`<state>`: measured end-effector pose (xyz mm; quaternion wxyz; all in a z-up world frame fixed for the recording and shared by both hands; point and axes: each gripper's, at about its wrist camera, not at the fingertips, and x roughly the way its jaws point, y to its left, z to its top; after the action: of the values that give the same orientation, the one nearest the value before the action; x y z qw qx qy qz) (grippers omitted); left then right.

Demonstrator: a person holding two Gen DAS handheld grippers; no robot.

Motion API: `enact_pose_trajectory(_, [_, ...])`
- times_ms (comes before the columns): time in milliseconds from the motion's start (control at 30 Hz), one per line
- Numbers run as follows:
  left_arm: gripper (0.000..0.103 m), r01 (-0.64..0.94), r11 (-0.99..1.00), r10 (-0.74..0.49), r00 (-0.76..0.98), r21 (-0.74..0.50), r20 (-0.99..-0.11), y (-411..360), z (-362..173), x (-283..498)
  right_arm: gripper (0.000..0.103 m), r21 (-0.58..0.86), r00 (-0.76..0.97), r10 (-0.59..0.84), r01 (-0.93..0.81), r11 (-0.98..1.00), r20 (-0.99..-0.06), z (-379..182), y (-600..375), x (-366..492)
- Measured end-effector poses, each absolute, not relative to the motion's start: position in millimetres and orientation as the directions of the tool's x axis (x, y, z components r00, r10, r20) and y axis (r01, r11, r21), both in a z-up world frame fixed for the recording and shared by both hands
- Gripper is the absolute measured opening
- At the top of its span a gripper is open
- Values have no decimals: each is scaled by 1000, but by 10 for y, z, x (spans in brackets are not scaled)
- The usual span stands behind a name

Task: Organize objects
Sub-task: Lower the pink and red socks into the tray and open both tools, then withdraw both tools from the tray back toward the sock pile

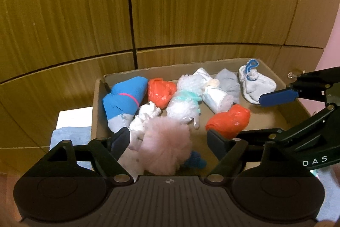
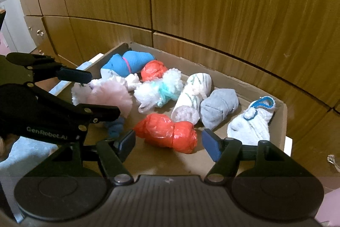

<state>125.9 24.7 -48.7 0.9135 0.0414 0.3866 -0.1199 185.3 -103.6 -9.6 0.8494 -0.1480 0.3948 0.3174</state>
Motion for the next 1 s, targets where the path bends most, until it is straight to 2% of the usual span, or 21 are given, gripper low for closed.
enact_pose_trajectory(300, [86, 254, 967, -202, 692, -29, -694, 260, -265, 997, 66, -26, 506, 409, -651, 758, -759, 57, -1080, 1659])
enact_pose_trajectory(633, [91, 261, 965, -205, 712, -18, -672, 263, -98, 656, 71, 5, 526, 427, -627, 779, -736, 197, -1255, 1323])
enact_pose_trajectory(1000, [93, 248, 969, -200, 737, -17, -646, 447, -201, 178, 74, 57, 583, 448, -566, 822, -678, 236, -1739, 859])
